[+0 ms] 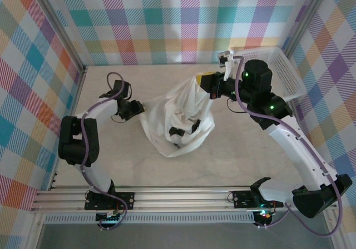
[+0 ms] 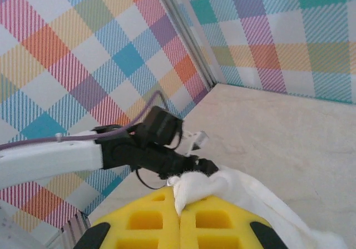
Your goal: Fold the inside-out t-shirt
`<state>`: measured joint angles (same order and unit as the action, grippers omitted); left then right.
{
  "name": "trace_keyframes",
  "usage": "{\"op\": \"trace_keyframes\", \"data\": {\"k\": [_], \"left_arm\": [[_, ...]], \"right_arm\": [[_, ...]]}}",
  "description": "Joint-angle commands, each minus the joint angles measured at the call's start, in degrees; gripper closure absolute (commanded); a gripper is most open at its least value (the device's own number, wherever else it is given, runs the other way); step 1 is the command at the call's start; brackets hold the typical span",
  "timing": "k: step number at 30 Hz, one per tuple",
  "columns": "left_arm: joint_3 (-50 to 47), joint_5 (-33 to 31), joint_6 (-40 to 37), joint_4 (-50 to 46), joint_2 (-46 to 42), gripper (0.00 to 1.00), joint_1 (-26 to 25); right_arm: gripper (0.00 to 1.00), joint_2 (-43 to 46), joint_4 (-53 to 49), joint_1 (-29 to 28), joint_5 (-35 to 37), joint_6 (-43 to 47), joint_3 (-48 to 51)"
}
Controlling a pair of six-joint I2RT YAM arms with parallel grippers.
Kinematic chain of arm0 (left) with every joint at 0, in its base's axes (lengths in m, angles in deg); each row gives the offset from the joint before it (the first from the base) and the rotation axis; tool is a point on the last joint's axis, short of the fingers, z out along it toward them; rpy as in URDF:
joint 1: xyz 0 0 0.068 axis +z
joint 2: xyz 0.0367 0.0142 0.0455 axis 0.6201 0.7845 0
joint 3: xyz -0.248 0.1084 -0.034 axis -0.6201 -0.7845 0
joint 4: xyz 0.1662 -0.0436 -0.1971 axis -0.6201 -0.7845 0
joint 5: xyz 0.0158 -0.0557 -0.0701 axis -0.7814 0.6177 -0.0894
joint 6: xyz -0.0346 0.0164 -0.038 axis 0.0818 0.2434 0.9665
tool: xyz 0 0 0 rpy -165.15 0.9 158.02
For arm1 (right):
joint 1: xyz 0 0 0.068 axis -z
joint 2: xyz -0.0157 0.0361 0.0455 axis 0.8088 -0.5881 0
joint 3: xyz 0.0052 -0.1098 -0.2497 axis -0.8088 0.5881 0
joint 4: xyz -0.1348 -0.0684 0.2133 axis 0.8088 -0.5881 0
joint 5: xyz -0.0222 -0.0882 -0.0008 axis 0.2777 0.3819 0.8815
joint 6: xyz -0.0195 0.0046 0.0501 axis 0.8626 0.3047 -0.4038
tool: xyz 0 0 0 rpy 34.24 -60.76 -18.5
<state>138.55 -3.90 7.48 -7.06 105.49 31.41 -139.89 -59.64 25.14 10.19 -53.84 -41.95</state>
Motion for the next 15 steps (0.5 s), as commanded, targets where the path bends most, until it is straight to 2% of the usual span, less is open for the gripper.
{"op": "trace_keyframes", "data": {"k": [1, 5, 10, 13, 15], "left_arm": [[0.1, 4.7, -1.7, 2.2, -9.8, 0.31, -0.4], [-3.7, 18.7, -3.0, 11.3, -18.1, 0.22, -3.8], [-5.8, 26.4, -5.8, 18.8, -23.7, 0.14, -12.0], [-3.5, 24.7, -8.7, 17.7, -22.1, 0.11, -18.6], [-0.8, 15.8, -9.7, 12.7, -18.6, 0.11, -21.8]], "right_arm": [[1.0, 0.0, 4.8, 1.4, -1.6, -3.0, 1.1], [1.0, -1.6, 6.7, 1.7, -5.0, -4.4, 1.3], [1.0, -4.6, 5.4, 1.8, -6.6, -5.4, -1.1], [1.0, -5.8, 5.3, 1.7, -7.8, -6.1, -2.0], [1.0, -6.3, 5.6, 1.8, -9.0, -6.6, -2.4]]}}
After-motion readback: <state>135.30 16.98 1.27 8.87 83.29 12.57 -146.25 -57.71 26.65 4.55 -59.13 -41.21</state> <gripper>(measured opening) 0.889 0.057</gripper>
